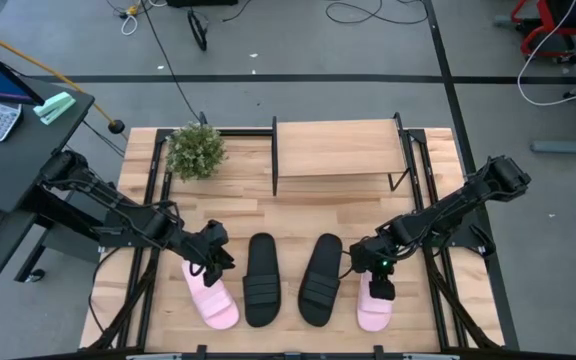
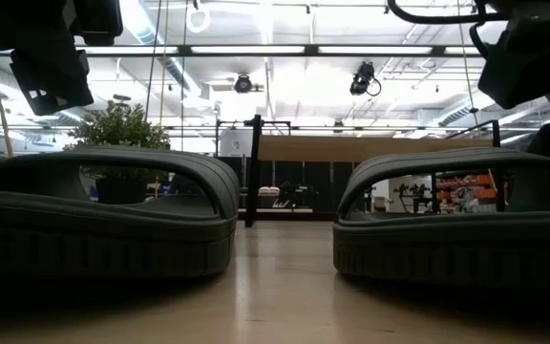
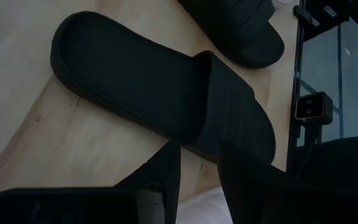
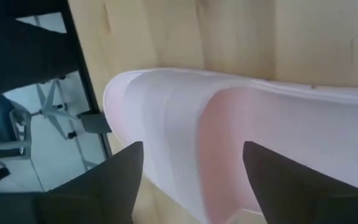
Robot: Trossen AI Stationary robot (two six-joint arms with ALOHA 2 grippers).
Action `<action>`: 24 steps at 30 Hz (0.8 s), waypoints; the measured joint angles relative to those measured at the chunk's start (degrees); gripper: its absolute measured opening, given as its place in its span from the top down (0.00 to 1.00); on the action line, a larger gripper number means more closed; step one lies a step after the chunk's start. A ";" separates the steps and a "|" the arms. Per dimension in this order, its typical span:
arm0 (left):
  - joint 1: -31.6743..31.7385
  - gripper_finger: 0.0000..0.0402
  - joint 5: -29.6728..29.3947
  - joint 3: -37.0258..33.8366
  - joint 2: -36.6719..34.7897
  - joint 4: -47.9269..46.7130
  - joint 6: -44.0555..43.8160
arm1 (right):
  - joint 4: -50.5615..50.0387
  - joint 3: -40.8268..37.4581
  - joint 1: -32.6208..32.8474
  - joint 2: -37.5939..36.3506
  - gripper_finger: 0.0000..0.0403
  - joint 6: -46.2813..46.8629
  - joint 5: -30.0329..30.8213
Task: Pick and place slides into the shelf
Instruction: Put the right pink slipper on the shelf
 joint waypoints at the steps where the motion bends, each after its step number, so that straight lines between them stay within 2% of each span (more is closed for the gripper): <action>1: 0.00 0.73 0.00 0.00 0.00 0.02 -0.06 | 0.06 0.00 0.04 0.06 0.32 -0.09 -0.37; 7: 0.00 0.73 -0.56 0.00 0.00 -0.02 -0.53 | 0.02 0.00 2.32 2.19 0.40 -0.25 0.27; 10: 0.00 0.73 -1.32 0.00 0.00 0.00 -0.55 | 0.05 0.00 3.11 2.80 0.48 -0.84 -0.11; 13: 0.00 0.73 -1.96 0.00 0.00 -0.02 -0.57 | 0.02 0.00 3.10 2.76 0.64 -1.06 -2.62; 17: 0.00 0.73 -2.54 0.00 0.00 -0.05 -0.55 | -0.73 0.01 2.91 1.13 0.93 -1.07 -5.90; 18: 0.00 0.73 -2.71 0.00 0.00 -0.04 -0.55 | -1.48 0.02 2.94 0.27 0.96 -1.12 -6.44; 21: 0.00 0.74 -3.33 0.00 0.00 -0.06 -0.55 | -4.82 0.02 3.02 -2.80 0.95 -0.37 -6.51; 24: 0.00 0.74 -3.44 0.00 0.00 -0.05 -0.55 | -12.55 1.61 2.95 -6.32 0.97 -2.50 -6.42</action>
